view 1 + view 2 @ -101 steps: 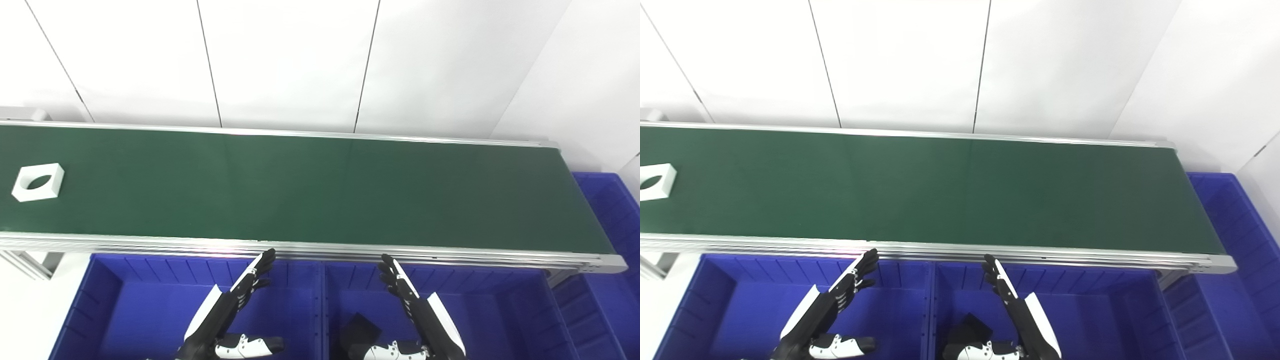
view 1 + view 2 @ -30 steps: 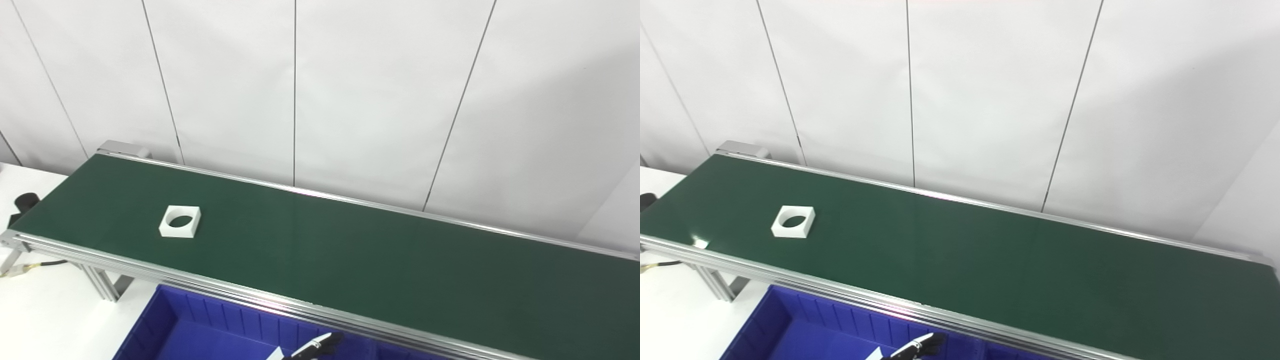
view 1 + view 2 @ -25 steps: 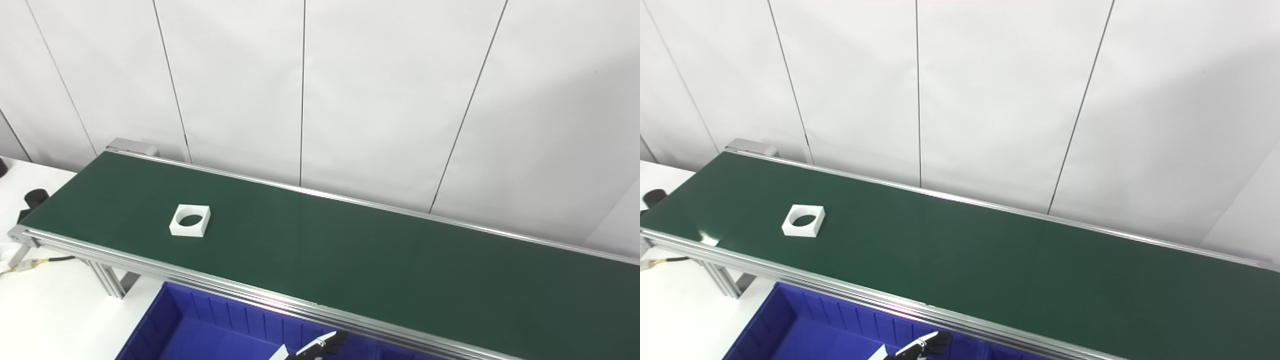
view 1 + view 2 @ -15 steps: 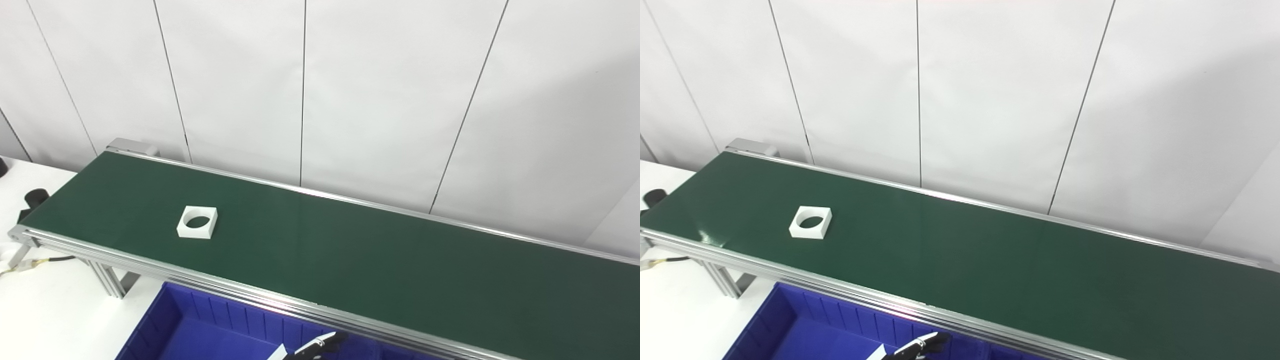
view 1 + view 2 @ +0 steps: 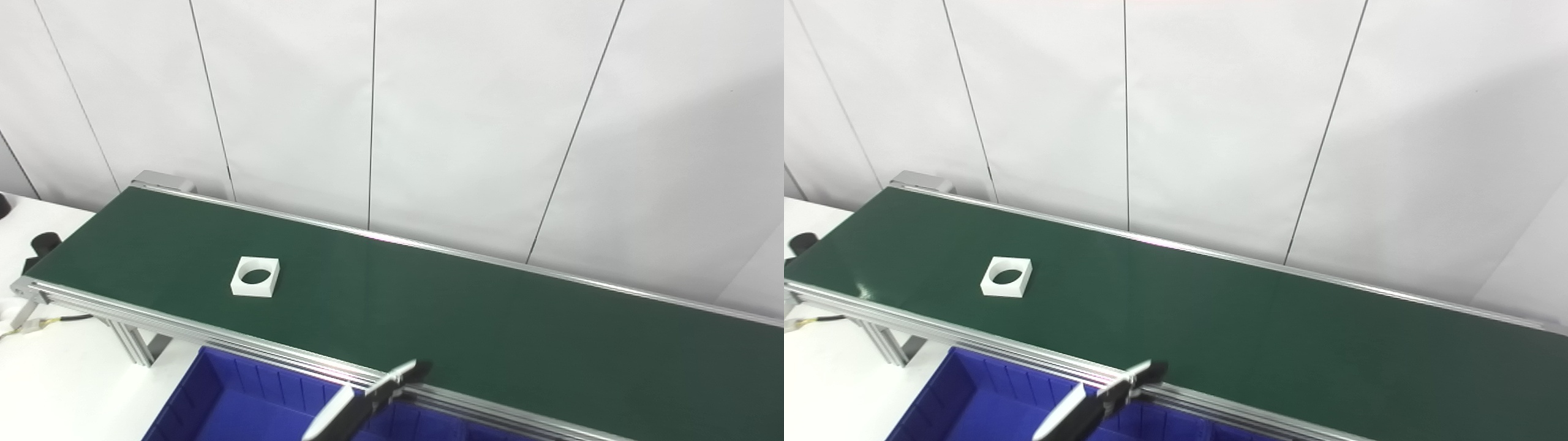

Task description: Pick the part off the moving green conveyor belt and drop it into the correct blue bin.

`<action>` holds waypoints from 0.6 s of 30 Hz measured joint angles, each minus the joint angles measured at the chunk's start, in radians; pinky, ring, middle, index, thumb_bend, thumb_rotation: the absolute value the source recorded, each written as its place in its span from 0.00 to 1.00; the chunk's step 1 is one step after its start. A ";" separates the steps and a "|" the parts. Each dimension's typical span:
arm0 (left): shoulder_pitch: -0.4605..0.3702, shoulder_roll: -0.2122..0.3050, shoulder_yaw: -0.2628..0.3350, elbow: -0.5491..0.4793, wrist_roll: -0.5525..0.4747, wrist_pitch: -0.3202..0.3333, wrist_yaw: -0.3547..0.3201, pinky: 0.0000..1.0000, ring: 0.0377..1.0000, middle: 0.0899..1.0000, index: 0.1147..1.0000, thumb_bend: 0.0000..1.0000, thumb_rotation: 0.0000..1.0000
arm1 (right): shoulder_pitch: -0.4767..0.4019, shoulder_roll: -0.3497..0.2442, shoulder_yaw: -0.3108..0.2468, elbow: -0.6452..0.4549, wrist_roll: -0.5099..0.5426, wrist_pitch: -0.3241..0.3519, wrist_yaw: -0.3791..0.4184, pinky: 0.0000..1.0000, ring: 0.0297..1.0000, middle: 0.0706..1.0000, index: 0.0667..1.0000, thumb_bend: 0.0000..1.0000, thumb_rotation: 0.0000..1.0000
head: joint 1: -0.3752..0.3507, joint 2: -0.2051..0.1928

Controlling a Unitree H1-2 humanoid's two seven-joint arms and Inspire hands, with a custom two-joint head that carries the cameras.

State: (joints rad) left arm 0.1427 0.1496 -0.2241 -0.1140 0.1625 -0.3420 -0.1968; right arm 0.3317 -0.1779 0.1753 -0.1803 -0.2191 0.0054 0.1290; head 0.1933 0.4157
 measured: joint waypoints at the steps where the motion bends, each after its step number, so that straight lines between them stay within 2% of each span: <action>1: -0.018 0.010 0.006 -0.017 0.000 0.010 -0.005 0.84 0.94 0.96 0.93 0.88 0.54 | 0.000 0.000 0.000 0.005 0.000 -0.001 0.000 0.99 0.98 0.98 1.00 0.84 0.22 | 0.000 0.000; 4: -0.068 0.028 0.031 -0.067 0.008 0.092 -0.016 0.84 0.95 0.98 0.95 0.87 0.53 | -0.006 -0.001 -0.001 0.016 0.006 -0.013 0.000 0.96 0.97 0.99 1.00 0.84 0.23 | 0.005 0.002; 7: -0.116 0.033 0.040 -0.091 0.028 0.140 -0.016 0.87 0.97 1.00 0.97 0.86 0.53 | -0.019 -0.003 -0.006 0.042 0.028 -0.047 0.001 0.97 0.97 0.99 1.00 0.86 0.24 | 0.002 0.003; 12: -0.175 0.040 0.043 -0.091 0.097 0.166 -0.016 0.93 1.00 1.00 1.00 0.82 0.59 | -0.032 -0.001 -0.016 0.055 0.049 -0.080 0.000 0.95 0.96 0.99 1.00 0.87 0.23 | -0.011 0.020; 15: -0.229 0.075 0.064 -0.073 0.135 0.192 -0.019 0.97 1.00 1.00 1.00 0.82 0.61 | -0.039 -0.001 -0.019 0.074 0.062 -0.104 0.001 0.95 0.96 0.98 1.00 0.88 0.22 | -0.017 0.028; 18: -0.281 0.120 0.093 -0.060 0.149 0.225 -0.023 0.95 1.00 1.00 1.00 0.80 0.60 | -0.039 -0.001 -0.021 0.078 0.069 -0.116 0.001 0.95 0.96 0.98 1.00 0.88 0.22 | -0.028 0.040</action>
State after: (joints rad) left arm -0.1382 0.2696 -0.1314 -0.1738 0.3117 -0.1167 -0.2198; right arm 0.2922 -0.1793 0.1540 -0.1027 -0.1502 -0.1109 0.1296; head 0.1657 0.4555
